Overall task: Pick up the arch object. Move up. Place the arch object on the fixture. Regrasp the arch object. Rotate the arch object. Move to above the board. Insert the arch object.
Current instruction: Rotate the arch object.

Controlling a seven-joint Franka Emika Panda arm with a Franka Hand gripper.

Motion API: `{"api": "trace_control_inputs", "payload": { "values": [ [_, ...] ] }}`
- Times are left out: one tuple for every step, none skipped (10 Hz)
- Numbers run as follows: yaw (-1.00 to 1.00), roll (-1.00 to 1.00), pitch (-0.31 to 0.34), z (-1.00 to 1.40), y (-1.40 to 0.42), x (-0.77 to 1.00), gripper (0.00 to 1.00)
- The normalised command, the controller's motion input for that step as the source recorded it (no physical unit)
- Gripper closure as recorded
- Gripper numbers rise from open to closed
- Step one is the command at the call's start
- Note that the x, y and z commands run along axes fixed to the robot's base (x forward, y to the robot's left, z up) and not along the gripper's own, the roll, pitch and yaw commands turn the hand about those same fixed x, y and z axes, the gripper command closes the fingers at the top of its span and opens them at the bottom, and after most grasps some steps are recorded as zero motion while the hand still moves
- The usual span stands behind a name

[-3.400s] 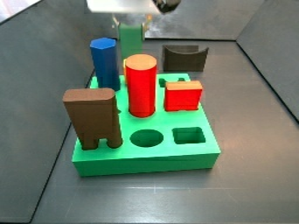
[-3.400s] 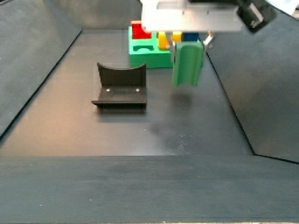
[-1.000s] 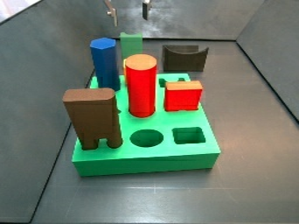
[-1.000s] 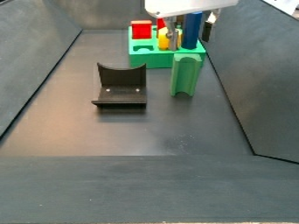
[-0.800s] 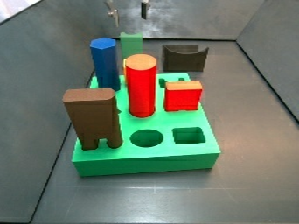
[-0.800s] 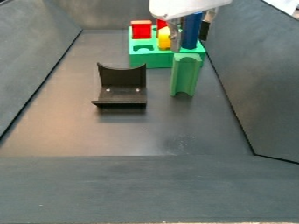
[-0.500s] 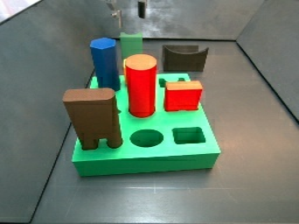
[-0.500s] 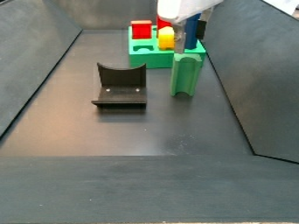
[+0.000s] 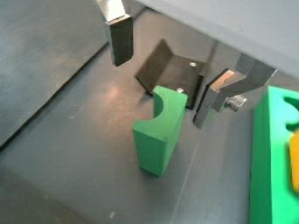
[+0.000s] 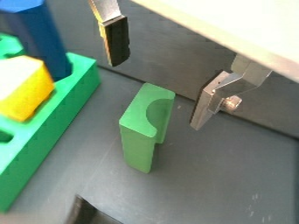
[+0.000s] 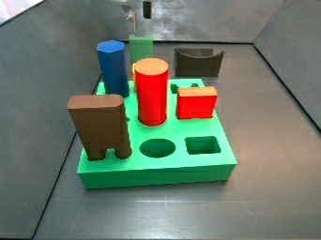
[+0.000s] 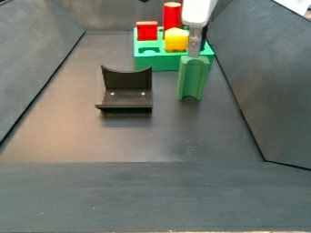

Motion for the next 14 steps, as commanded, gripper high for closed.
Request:
{"api": "trace_control_inputs", "payload": {
  "values": [
    [1.0, 0.0, 0.006, -0.01, 0.0, 0.02, 0.0],
    [1.0, 0.0, 0.006, -0.01, 0.0, 0.02, 0.0],
    [1.0, 0.0, 0.007, -0.01, 0.0, 0.02, 0.0],
    [1.0, 0.0, 0.007, -0.01, 0.0, 0.02, 0.0],
    [1.0, 0.0, 0.007, -0.01, 0.0, 0.02, 0.0],
    [1.0, 0.0, 0.008, -0.01, 0.0, 0.02, 0.0],
    [1.0, 0.0, 0.008, -0.01, 0.0, 0.02, 0.0],
    [1.0, 0.0, 0.008, -0.01, 0.0, 0.02, 0.0],
    [1.0, 0.0, 0.009, -0.01, 0.0, 0.02, 0.0],
    [1.0, 0.0, 0.009, -0.01, 0.0, 0.02, 0.0],
    [1.0, 0.0, 0.01, -0.01, 0.0, 0.02, 0.0],
    [1.0, 0.0, 0.01, -0.01, 0.0, 0.02, 0.0],
    [1.0, 0.0, 0.011, -0.01, 0.0, 0.02, 0.0],
    [1.0, 0.0, 0.012, -0.01, 0.0, 0.02, 0.0]
  ]
}}
